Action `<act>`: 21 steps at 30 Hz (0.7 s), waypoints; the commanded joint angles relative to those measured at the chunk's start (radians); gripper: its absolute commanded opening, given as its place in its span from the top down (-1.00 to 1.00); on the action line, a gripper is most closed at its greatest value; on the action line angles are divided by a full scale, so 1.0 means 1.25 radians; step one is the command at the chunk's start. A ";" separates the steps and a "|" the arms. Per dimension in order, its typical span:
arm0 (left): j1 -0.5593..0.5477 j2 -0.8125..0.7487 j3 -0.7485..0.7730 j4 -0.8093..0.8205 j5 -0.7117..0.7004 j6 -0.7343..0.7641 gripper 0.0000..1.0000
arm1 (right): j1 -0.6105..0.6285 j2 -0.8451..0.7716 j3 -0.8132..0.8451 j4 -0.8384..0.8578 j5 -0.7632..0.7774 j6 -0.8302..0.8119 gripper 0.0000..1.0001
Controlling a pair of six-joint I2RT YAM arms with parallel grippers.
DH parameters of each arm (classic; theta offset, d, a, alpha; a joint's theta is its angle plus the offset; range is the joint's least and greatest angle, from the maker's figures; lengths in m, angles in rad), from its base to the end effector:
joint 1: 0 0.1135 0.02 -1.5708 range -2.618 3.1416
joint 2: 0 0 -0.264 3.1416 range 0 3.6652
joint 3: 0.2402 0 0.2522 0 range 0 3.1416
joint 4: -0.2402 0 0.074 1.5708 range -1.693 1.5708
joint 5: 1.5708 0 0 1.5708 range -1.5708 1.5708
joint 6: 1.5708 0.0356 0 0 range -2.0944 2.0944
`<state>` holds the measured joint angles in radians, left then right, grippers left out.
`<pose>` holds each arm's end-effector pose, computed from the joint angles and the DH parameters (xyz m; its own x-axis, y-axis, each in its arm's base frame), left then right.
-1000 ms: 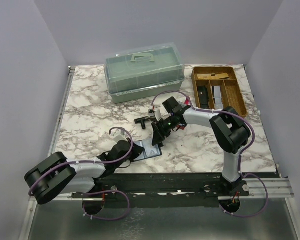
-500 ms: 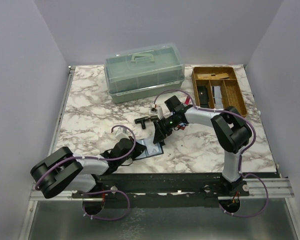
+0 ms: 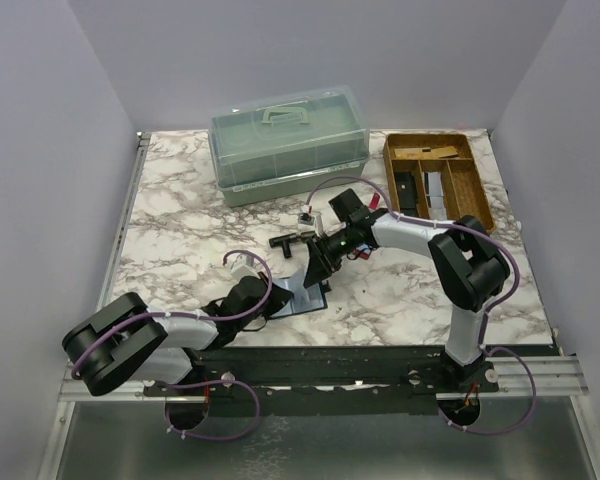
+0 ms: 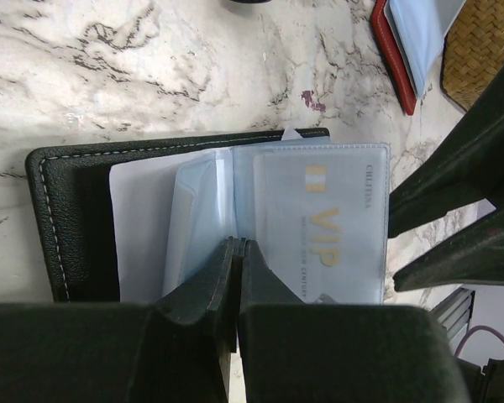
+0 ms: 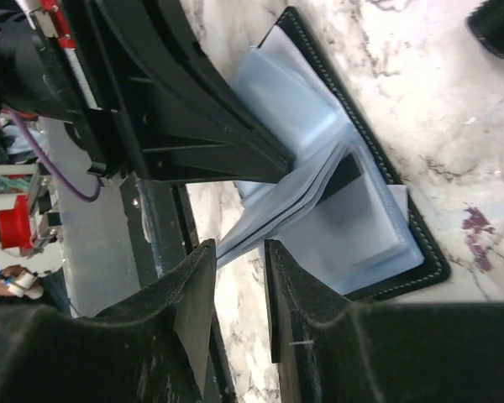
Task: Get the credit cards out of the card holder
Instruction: Remove the credit card from the card holder.
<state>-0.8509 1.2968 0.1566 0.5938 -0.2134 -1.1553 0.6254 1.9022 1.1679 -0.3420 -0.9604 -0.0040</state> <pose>0.1364 -0.1441 0.1136 -0.7014 -0.5563 -0.4456 -0.0650 0.6724 -0.7373 0.2851 0.2419 0.1604 -0.7110 -0.5162 -0.4775 -0.6537 0.2350 0.7194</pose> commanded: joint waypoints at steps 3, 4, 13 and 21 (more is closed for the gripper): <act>0.005 -0.027 -0.004 -0.054 0.020 0.010 0.95 | 0.016 0.029 -0.004 -0.017 -0.089 0.001 0.30; 0.006 -0.034 -0.007 -0.054 0.021 0.008 0.94 | 0.016 0.031 -0.004 -0.016 -0.095 0.001 0.30; 0.015 -0.069 -0.030 -0.054 0.039 -0.003 0.81 | 0.018 0.051 -0.003 -0.015 -0.121 -0.007 0.38; 0.031 -0.110 -0.040 -0.054 0.054 -0.007 0.65 | 0.021 0.078 -0.003 0.002 -0.207 0.001 0.23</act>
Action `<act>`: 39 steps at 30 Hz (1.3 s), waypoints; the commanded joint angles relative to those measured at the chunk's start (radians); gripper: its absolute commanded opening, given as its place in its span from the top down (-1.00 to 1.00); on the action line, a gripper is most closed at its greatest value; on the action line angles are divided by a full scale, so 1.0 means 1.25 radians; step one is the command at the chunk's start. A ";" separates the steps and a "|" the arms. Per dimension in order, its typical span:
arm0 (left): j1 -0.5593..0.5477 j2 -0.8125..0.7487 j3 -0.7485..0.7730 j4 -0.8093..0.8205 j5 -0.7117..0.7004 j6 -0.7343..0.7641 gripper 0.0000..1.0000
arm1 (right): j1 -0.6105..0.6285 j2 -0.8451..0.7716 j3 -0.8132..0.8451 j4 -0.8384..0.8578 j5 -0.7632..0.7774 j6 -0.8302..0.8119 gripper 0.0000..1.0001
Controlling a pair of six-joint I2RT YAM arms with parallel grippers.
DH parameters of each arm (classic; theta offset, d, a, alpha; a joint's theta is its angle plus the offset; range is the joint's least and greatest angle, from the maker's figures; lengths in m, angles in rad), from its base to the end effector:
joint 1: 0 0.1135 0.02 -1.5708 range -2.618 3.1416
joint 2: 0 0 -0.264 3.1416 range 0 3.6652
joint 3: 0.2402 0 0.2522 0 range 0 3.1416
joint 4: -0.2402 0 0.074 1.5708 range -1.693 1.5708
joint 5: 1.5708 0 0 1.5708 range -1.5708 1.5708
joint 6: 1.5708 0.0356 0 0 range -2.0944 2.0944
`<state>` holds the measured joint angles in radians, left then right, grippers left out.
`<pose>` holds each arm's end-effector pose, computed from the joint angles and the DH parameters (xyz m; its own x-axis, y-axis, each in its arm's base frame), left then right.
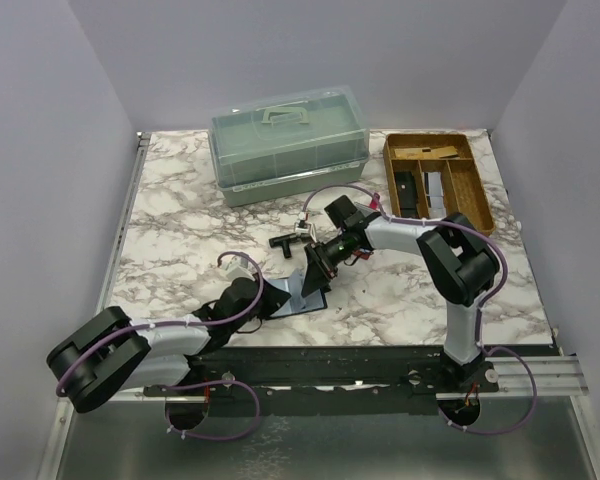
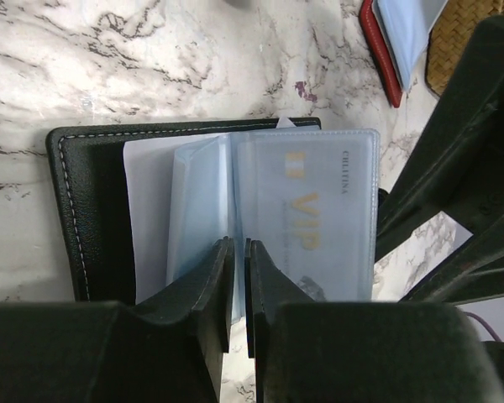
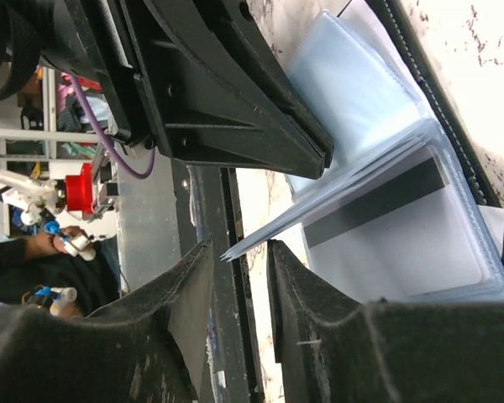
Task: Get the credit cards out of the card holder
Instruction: Remove the credit card from the card holder.
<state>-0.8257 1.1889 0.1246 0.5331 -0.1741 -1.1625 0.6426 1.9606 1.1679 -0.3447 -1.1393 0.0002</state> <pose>0.1313 -0.1332 0.1181 -0.7078 -0.5658 -0.4229 -0.0680 0.6505 -0.7565 0.2787 0.2490 0.1447 -0.7266 -0.5438 -0.4198 -0.5559 0.1063 0.8244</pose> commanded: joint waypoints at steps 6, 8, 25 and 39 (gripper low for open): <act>0.020 -0.034 -0.023 -0.006 0.034 -0.009 0.57 | 0.007 0.046 -0.003 0.011 -0.054 0.018 0.30; 0.022 -0.036 -0.025 -0.006 0.035 -0.012 0.48 | 0.007 0.046 -0.004 0.016 -0.059 0.022 0.32; 0.046 -0.084 -0.032 -0.005 0.053 -0.042 -0.44 | 0.033 0.062 0.006 0.011 -0.037 0.008 0.50; 0.055 -0.070 -0.037 0.017 0.085 -0.028 -0.67 | 0.033 0.034 0.000 0.045 -0.001 0.007 0.42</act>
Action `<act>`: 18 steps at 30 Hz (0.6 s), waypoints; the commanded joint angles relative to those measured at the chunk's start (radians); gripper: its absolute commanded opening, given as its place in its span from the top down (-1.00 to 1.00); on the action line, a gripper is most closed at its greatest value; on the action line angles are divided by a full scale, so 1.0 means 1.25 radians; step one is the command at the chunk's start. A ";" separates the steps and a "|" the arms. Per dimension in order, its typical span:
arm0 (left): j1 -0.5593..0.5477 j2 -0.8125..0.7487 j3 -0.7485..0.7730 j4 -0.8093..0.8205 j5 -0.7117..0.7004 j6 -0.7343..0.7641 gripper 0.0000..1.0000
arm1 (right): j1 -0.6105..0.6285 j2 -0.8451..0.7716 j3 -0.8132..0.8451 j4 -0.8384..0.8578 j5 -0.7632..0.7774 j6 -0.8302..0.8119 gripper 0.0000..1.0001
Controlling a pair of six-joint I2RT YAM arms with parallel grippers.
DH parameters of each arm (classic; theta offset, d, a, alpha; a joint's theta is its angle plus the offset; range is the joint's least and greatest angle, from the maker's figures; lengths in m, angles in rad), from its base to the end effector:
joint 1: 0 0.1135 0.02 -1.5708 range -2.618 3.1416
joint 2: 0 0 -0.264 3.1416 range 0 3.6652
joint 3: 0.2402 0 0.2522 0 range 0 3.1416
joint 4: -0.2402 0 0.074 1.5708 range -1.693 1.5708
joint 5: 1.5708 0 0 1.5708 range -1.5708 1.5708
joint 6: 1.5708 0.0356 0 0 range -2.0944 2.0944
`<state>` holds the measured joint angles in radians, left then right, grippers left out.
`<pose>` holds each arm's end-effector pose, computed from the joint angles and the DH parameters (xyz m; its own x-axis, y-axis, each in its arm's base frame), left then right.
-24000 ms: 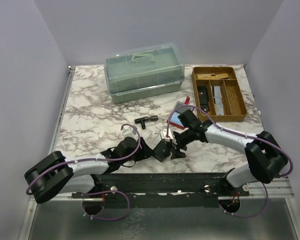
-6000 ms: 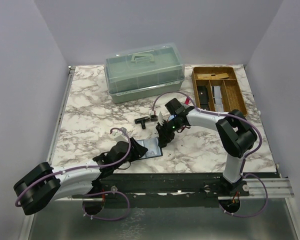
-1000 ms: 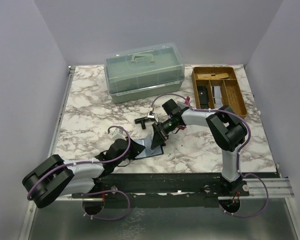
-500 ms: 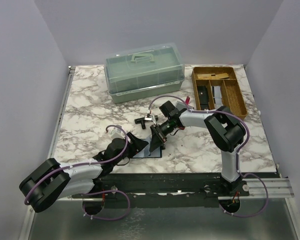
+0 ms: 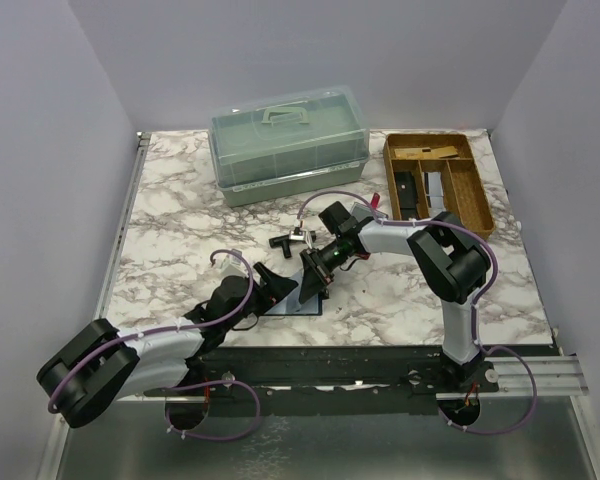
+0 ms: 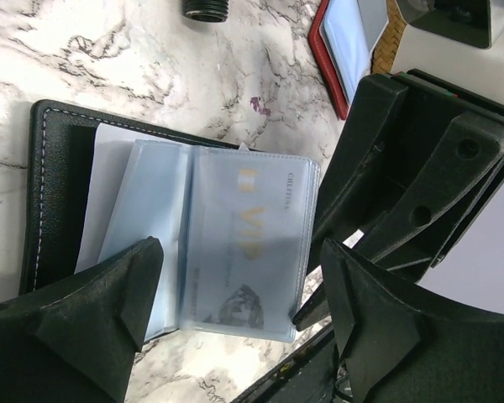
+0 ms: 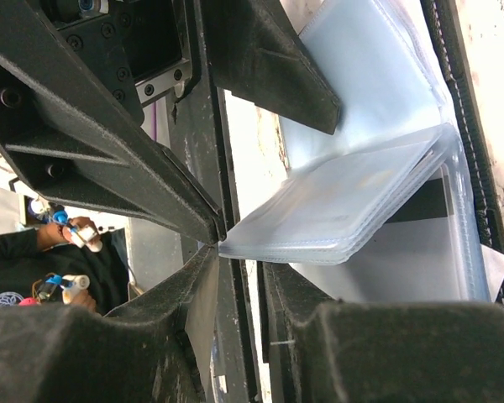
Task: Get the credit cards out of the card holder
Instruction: Remove the credit card from the card holder.
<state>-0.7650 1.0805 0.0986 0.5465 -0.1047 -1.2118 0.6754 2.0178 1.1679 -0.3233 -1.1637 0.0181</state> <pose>0.1330 -0.1226 0.1299 -0.6877 -0.6305 -0.3598 -0.0669 0.5486 -0.8334 0.2722 0.2600 0.1259 -0.7290 -0.5748 -0.3718 -0.5119 0.0972 0.8535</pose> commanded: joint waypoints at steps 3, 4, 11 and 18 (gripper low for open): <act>0.008 0.023 -0.026 0.014 0.032 0.011 -0.67 | 0.007 -0.004 0.006 0.024 0.019 -0.007 0.41; 0.009 0.022 -0.028 0.016 0.032 0.010 -0.67 | 0.007 0.001 0.009 0.021 0.016 -0.024 0.41; 0.014 0.006 -0.028 0.017 0.024 -0.001 -0.68 | 0.007 -0.013 0.022 0.009 -0.012 -0.066 0.27; 0.021 0.015 -0.014 0.020 0.026 -0.007 -0.69 | 0.008 0.002 0.058 0.014 -0.045 -0.068 0.20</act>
<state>-0.7502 1.0912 0.0818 0.5907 -0.0841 -1.2171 0.6754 2.0178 1.1984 -0.3153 -1.1706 -0.0422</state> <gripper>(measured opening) 0.844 0.393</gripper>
